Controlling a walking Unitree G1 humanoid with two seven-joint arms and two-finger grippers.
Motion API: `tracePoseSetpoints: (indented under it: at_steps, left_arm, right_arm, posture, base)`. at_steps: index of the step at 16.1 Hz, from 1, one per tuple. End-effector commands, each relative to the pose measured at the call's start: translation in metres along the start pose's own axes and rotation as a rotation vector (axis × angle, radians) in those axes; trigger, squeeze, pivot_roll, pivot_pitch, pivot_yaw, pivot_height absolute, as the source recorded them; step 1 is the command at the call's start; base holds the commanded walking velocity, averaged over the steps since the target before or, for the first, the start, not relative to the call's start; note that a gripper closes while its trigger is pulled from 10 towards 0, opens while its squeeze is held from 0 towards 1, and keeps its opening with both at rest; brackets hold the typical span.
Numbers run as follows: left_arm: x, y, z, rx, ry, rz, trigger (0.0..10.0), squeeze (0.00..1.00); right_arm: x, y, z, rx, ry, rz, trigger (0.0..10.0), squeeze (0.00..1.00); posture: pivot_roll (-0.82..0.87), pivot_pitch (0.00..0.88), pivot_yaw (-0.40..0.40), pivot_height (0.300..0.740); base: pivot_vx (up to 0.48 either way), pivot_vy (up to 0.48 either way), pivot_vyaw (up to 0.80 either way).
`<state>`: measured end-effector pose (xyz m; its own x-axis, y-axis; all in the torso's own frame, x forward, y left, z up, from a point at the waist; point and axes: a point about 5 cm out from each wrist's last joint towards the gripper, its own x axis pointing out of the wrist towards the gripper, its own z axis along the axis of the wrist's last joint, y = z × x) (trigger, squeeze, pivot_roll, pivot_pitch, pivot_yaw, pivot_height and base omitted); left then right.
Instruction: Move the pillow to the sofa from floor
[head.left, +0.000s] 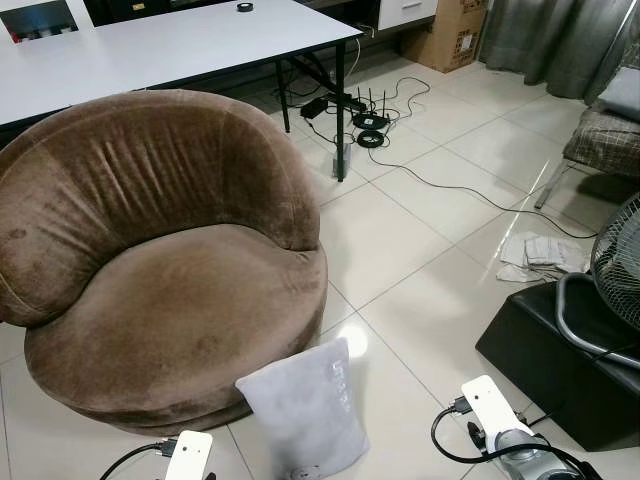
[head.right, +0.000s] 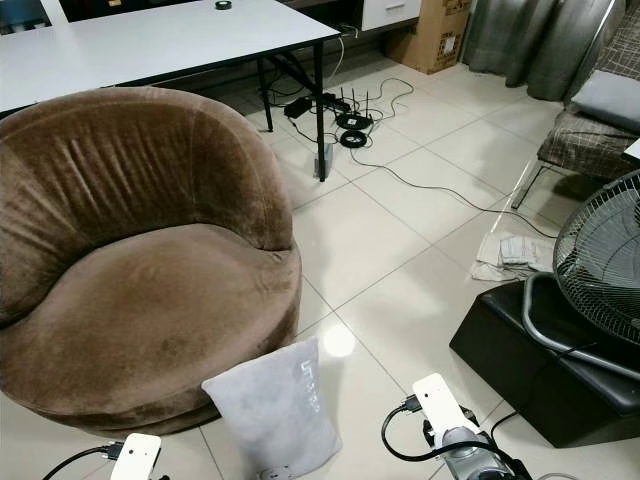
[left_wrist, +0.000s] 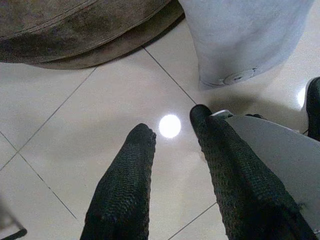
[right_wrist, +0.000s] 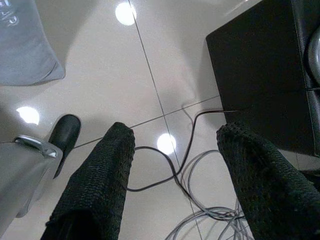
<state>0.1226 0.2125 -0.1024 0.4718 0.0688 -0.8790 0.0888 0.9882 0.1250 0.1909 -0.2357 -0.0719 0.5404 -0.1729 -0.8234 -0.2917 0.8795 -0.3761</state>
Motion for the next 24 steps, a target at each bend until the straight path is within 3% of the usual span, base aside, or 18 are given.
tracePoseSetpoints:
  at_steps: [1, 24]
  left_arm:
    - [-0.0007, 0.0060, -0.0017, -0.004, 0.010, 0.016, 10.0, 0.00]
    - [0.0000, 0.0060, 0.0013, -0.007, 0.006, 0.018, 10.0, 0.00]
  right_arm:
    - [0.0008, -0.0045, 0.0029, -0.048, 0.033, -0.009, 10.0, 0.00]
    - [0.0014, -0.0039, 0.0071, -0.071, 0.030, -0.011, 10.0, 0.00]
  posture:
    - [-0.10, 0.000, 0.030, 0.740]
    - [-0.10, 0.000, 0.025, 0.740]
  base:
    - [0.000, 0.000, 0.00]
    - [0.000, 0.000, 0.00]
